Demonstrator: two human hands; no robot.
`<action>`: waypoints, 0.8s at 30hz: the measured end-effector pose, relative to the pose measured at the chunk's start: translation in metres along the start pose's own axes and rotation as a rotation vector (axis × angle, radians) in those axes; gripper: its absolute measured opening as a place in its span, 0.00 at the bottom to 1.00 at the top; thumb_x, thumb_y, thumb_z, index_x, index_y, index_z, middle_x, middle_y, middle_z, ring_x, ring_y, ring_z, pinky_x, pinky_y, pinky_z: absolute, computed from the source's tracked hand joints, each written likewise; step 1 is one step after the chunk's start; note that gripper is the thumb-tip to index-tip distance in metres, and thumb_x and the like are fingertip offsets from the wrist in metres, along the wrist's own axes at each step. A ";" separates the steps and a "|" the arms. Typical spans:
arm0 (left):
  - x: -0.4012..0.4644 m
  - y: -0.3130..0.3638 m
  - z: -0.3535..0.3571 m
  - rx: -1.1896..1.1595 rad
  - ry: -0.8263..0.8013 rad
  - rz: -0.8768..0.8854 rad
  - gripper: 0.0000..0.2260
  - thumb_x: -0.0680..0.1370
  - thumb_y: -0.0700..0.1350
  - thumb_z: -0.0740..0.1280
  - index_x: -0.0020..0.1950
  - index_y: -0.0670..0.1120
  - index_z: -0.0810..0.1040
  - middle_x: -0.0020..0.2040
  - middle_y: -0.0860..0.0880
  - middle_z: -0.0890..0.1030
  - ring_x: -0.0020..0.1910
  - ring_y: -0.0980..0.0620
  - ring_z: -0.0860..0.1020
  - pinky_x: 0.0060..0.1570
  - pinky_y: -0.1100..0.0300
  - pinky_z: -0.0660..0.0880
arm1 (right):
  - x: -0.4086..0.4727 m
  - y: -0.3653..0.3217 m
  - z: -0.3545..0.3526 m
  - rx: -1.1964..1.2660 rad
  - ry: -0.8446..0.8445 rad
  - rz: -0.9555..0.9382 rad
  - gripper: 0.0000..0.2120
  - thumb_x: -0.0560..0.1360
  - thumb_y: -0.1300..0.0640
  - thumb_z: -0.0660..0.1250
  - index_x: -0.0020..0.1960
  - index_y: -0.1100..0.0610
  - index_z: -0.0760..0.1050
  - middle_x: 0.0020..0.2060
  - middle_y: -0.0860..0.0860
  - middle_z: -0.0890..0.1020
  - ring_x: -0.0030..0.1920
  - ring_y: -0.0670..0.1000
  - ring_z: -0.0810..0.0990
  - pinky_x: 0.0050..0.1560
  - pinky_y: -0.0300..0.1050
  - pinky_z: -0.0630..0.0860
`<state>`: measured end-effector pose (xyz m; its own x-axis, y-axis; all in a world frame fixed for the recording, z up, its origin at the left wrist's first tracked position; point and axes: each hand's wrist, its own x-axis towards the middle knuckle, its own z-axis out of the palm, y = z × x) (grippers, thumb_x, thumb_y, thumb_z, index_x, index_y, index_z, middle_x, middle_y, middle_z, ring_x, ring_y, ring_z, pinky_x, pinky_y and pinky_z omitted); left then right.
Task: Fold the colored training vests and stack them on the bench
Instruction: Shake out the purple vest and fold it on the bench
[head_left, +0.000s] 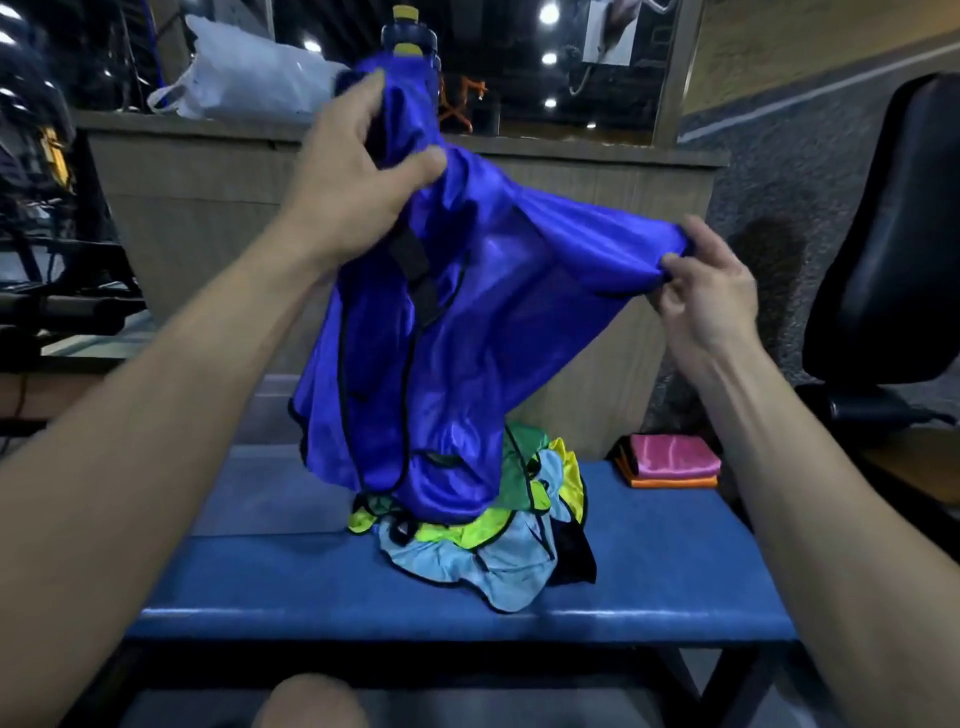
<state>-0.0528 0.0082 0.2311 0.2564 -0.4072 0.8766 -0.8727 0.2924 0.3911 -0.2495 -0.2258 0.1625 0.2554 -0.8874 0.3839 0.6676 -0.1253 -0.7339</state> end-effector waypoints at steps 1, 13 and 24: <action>-0.004 -0.001 0.001 -0.096 -0.102 -0.022 0.05 0.76 0.39 0.71 0.49 0.46 0.77 0.43 0.50 0.81 0.44 0.58 0.77 0.51 0.58 0.77 | 0.003 0.004 -0.005 -0.041 0.017 -0.006 0.23 0.76 0.75 0.60 0.64 0.56 0.77 0.51 0.55 0.81 0.34 0.44 0.78 0.33 0.37 0.74; -0.208 -0.125 0.074 0.858 -0.506 -0.417 0.13 0.72 0.31 0.61 0.51 0.46 0.76 0.53 0.43 0.80 0.54 0.37 0.77 0.44 0.46 0.73 | -0.029 0.130 -0.153 -0.646 0.319 0.373 0.20 0.76 0.71 0.56 0.63 0.63 0.78 0.39 0.54 0.78 0.36 0.50 0.73 0.38 0.42 0.70; -0.279 -0.156 0.109 0.389 -1.021 -0.450 0.10 0.77 0.42 0.60 0.53 0.53 0.77 0.51 0.52 0.82 0.53 0.48 0.78 0.56 0.51 0.75 | -0.019 0.112 -0.139 -0.366 0.316 0.255 0.28 0.72 0.73 0.51 0.63 0.56 0.80 0.47 0.58 0.83 0.40 0.52 0.78 0.47 0.49 0.78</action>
<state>-0.0335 -0.0180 -0.1050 0.2759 -0.9610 -0.0176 -0.9021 -0.2652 0.3405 -0.2768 -0.2849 -0.0050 0.1169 -0.9929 0.0229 0.3109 0.0147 -0.9503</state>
